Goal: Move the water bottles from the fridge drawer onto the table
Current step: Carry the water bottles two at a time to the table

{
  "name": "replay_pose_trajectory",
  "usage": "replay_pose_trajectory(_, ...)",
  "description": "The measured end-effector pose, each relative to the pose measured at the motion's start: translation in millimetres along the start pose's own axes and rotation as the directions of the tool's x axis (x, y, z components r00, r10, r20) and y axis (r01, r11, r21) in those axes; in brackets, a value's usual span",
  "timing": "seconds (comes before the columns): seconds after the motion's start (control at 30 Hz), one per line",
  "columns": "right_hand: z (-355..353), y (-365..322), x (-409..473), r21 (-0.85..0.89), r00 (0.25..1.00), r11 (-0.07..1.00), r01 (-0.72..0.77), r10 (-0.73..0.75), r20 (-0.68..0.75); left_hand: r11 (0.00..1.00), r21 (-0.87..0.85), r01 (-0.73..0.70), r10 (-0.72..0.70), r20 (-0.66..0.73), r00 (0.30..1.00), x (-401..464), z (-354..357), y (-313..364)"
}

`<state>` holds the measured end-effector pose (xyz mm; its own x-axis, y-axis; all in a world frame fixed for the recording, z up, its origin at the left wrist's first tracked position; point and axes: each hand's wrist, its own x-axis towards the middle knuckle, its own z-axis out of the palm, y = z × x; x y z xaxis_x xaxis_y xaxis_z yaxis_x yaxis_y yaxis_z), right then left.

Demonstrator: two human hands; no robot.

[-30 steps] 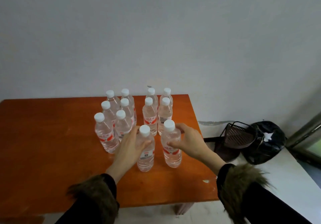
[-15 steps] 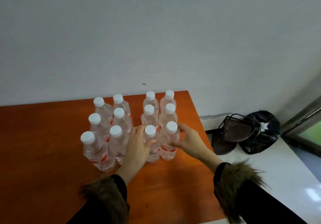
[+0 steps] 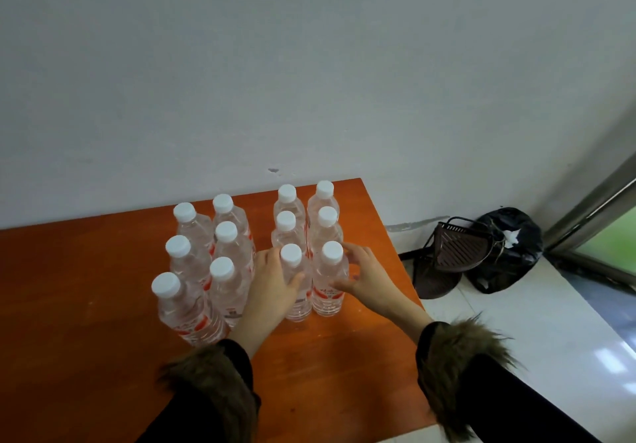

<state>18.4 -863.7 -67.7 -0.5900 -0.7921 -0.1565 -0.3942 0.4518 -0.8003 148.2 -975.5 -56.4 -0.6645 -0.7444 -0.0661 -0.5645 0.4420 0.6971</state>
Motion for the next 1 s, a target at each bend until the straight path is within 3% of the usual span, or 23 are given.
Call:
replay_pose_trajectory(0.07, -8, -6, -8, -0.024, 1.0, 1.0, 0.009, -0.009, -0.008, 0.999, 0.027, -0.028, 0.026, 0.05, 0.998, 2, -6, 0)
replay_pose_trajectory(0.17, -33, -10, -28, -0.183, 0.996, 0.982, 0.048, -0.062, -0.07, 0.971, 0.146, -0.192, 0.189, 0.031, 0.981, -3, -20, 14)
replay_pose_trajectory(0.3, -88, -11, -71, -0.453, 0.961, 0.887, 0.087, -0.194, -0.196, 0.845, 0.314, -0.433, 0.461, -0.016, 0.887, -16, -33, 61)
replay_pose_trajectory(0.5, -171, -8, -167, -0.691, 0.878, 0.709, -0.137, -0.236, -0.416, 0.648, 0.386, -0.656, 0.674, 0.11, 0.73, -57, -9, 158)
replay_pose_trajectory(0.6, -206, 3, -234, -0.712, 0.818, 0.64, -0.29, -0.221, -0.531, 0.535, 0.373, -0.758, 0.763, 0.173, 0.623, -94, 13, 208)
replay_pose_trajectory(0.8, -245, 48, -409, -0.641, 0.707, 0.539, -0.547, -0.112, -0.698, 0.413, 0.23, -0.881, 0.835, 0.29, 0.467, -221, 80, 284)
replay_pose_trajectory(1.0, -257, 91, -592, -0.475, 0.55, 0.479, -0.738, 0.019, -0.835, 0.232, 0.108, -0.967, 0.902, 0.349, 0.255, -361, 162, 339)
